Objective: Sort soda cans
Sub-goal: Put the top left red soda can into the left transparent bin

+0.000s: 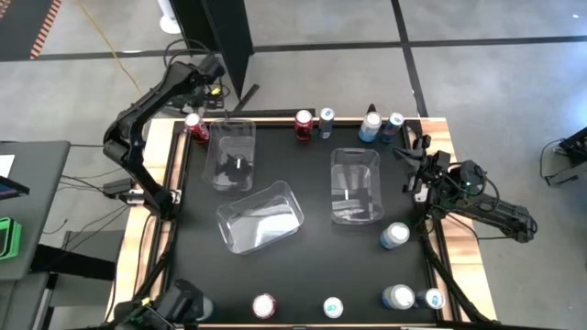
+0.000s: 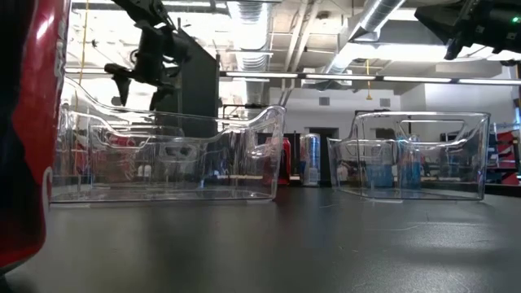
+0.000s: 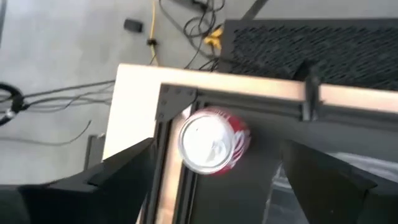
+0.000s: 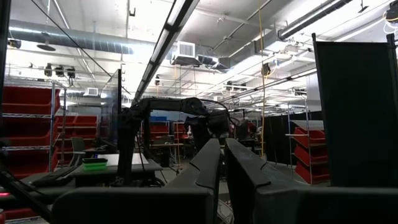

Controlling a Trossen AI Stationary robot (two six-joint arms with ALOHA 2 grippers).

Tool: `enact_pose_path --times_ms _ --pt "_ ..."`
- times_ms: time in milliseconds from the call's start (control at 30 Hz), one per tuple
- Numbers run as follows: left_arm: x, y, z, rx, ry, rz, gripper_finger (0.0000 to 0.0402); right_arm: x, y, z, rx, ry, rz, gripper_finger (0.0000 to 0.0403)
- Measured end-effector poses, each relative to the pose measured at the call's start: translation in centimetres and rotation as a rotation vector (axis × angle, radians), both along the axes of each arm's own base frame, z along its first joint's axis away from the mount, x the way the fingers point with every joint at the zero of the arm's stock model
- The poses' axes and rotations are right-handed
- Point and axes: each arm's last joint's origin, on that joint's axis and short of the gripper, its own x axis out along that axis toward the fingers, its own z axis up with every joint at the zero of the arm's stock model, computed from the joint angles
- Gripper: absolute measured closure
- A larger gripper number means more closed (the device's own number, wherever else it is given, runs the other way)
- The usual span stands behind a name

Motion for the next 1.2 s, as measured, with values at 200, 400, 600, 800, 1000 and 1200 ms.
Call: enact_pose_path --times_ms 200,400,600,800,1000,1200 --pt "-0.9 0.3 -0.1 -0.037 -0.042 0.037 0.0008 0.0 0.0 0.0 0.0 0.0 0.0 0.0356" --pt "-1.6 0.5 -1.5 -0.089 -0.064 0.073 0.0002 0.0 0.0 0.0 0.0 0.0 0.0 0.0356" --pt "-1.7 1.1 -2.2 -0.06 -0.092 0.092 0.0002 0.0 0.0 0.0 0.004 -0.002 0.004 0.0356" --pt "-1.5 1.8 -3.8 -0.11 -0.067 0.117 0.0002 0.0 0.1 0.0 0.005 -0.003 0.016 0.0356" --pt "-1.2 2.5 -6.1 -0.113 -0.051 0.147 0.0002 0.1 0.2 0.0 0.005 -0.003 0.037 0.0356" --pt "-1.2 2.7 -6.5 -0.108 -0.055 0.151 0.0002 0.1 0.3 0.0 -0.003 -0.001 0.045 0.0356"
